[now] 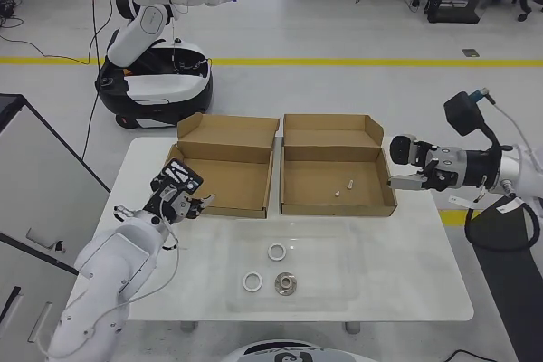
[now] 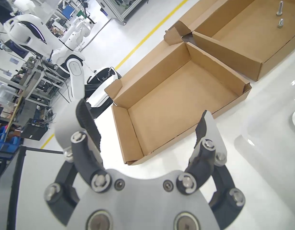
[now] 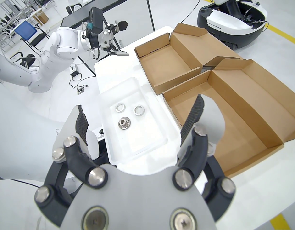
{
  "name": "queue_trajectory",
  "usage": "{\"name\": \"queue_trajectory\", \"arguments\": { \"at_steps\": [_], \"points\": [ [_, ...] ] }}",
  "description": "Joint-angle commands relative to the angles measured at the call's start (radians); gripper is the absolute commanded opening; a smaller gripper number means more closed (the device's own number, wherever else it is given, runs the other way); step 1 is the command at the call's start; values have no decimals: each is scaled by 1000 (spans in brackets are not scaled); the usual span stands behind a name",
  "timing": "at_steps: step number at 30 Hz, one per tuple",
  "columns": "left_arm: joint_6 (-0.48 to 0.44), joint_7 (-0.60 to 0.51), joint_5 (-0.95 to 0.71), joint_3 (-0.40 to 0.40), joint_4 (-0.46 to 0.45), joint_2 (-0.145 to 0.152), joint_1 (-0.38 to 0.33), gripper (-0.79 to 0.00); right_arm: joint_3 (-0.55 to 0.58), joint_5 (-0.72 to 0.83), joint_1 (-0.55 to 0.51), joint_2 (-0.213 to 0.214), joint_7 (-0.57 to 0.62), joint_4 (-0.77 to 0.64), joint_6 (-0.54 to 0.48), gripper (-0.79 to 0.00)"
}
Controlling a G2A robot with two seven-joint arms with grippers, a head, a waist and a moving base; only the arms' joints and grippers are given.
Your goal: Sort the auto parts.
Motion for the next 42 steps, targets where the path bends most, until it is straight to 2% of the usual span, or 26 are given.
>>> {"name": "queue_trajectory", "arguments": {
  "at_steps": [1,3,7,11,15,19,23,28,33,38,42],
  "points": [
    [-32,-24,19,10,-34,2,2,0,0,0,0,0,0,0,0,0],
    [-70,-67,26,21,-89,4,-1,0,0,0,0,0,0,0,0,0],
    [-154,-234,18,64,-178,6,-23,0,0,0,0,0,0,0,0,0],
    [-215,-428,-61,145,-178,1,-109,0,0,0,0,0,0,0,0,0],
    [-227,-617,-173,238,-178,-8,-215,0,0,0,0,0,0,0,0,0],
    [-151,-726,-207,364,-178,-5,-294,0,0,0,0,0,0,0,0,0],
    [-62,-814,-249,507,-170,19,-371,0,0,0,0,0,0,0,0,0],
    [33,-910,-341,656,-149,52,-513,0,0,0,0,0,0,0,0,0],
    [92,-969,-473,788,-126,76,-665,0,0,0,0,0,0,0,0,0],
    [92,-969,-585,875,-68,93,-780,0,0,0,0,0,0,0,0,0],
    [106,-969,-641,914,-32,100,-838,0,0,0,0,0,0,0,0,0]
  ]
}}
